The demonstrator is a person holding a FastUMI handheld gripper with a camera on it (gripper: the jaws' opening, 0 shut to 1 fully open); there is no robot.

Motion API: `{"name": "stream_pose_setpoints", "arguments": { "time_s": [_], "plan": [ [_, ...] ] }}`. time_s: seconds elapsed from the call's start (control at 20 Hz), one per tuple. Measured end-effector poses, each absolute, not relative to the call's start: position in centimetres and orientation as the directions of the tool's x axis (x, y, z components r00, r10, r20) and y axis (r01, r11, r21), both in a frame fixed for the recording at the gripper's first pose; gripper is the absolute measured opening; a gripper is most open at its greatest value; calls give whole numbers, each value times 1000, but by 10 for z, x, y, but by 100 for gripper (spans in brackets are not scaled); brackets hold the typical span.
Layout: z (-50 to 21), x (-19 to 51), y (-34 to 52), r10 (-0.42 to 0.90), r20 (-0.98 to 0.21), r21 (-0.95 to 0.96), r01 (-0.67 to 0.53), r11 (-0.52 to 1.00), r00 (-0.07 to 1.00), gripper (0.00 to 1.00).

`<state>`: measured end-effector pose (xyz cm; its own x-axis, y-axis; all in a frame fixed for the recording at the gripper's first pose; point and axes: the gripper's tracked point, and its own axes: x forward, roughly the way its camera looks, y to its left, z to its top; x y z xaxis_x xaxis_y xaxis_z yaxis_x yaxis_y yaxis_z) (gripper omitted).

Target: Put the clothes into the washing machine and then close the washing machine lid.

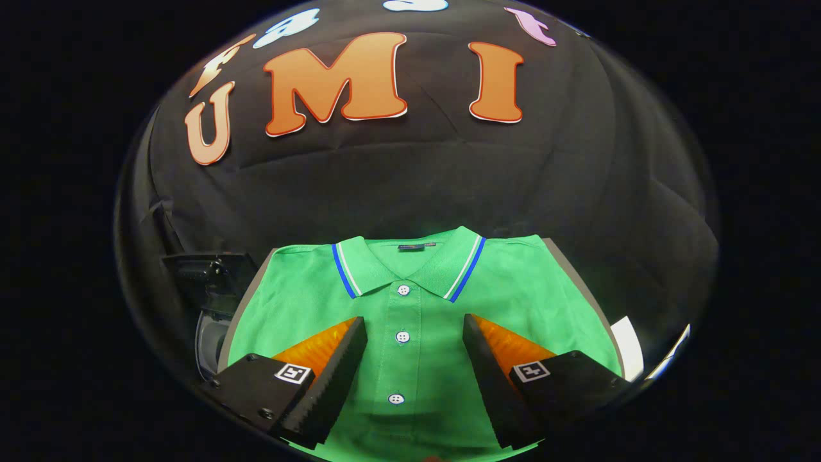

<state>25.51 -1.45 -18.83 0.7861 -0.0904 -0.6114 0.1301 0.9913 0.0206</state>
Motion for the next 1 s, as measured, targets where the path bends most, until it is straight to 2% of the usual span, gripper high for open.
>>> {"name": "stream_pose_setpoints", "arguments": {
  "time_s": [0.35,0.45,0.6,0.9,1.0],
  "plan": [
    [-192,256,-11,-92,-638,11,128,992,764,98],
    [-191,256,-9,-82,-651,9,116,993,754,93],
    [-192,257,0,-45,-667,13,72,997,744,74],
    [-190,256,7,-80,-685,-8,102,995,724,30],
    [-191,256,9,-95,-698,-38,97,995,709,30]
  ]
}}
